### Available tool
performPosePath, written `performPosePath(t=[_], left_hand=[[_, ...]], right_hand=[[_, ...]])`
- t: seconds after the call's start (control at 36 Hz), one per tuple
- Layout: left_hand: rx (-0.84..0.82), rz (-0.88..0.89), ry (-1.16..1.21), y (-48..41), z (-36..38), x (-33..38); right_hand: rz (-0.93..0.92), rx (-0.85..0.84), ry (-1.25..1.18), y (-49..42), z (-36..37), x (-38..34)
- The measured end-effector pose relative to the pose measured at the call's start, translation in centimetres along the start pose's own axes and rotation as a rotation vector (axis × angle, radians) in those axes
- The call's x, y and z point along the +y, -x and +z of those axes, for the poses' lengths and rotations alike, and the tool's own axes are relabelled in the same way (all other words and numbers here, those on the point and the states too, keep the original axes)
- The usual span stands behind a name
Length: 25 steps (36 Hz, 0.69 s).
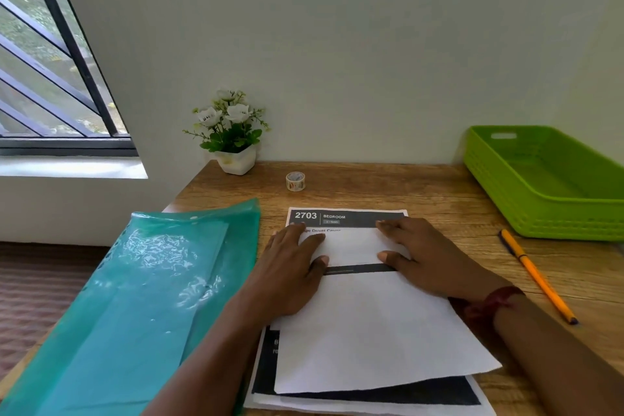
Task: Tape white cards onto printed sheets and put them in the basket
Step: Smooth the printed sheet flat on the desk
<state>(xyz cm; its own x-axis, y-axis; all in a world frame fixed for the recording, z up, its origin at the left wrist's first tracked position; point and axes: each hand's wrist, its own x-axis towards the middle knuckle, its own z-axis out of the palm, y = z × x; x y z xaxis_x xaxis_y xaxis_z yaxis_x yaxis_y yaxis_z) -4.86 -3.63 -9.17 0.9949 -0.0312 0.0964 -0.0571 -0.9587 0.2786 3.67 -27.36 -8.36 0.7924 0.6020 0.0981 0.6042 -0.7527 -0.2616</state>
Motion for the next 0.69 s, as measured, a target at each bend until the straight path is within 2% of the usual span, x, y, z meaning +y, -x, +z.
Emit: performPosePath(t=[0.28,0.53,0.61,0.69], left_hand=[[-0.020,0.004,0.011,-0.45,-0.01,0.32],[0.056,0.008,0.004,-1.01,0.02,0.20],[0.116,0.026,-0.010,-0.98,-0.20,0.23],[0.167,0.049,-0.008,-0.96,-0.35,0.18]], right_hand=[[-0.038,-0.011,-0.013,-0.95,0.74,0.84],[-0.076,0.023,-0.013,-0.95,0.92,0.99],[-0.091,0.062,-0.057,-0.91,0.81,0.90],[-0.109,0.174,-0.093,-0.69,0.57,0.76]])
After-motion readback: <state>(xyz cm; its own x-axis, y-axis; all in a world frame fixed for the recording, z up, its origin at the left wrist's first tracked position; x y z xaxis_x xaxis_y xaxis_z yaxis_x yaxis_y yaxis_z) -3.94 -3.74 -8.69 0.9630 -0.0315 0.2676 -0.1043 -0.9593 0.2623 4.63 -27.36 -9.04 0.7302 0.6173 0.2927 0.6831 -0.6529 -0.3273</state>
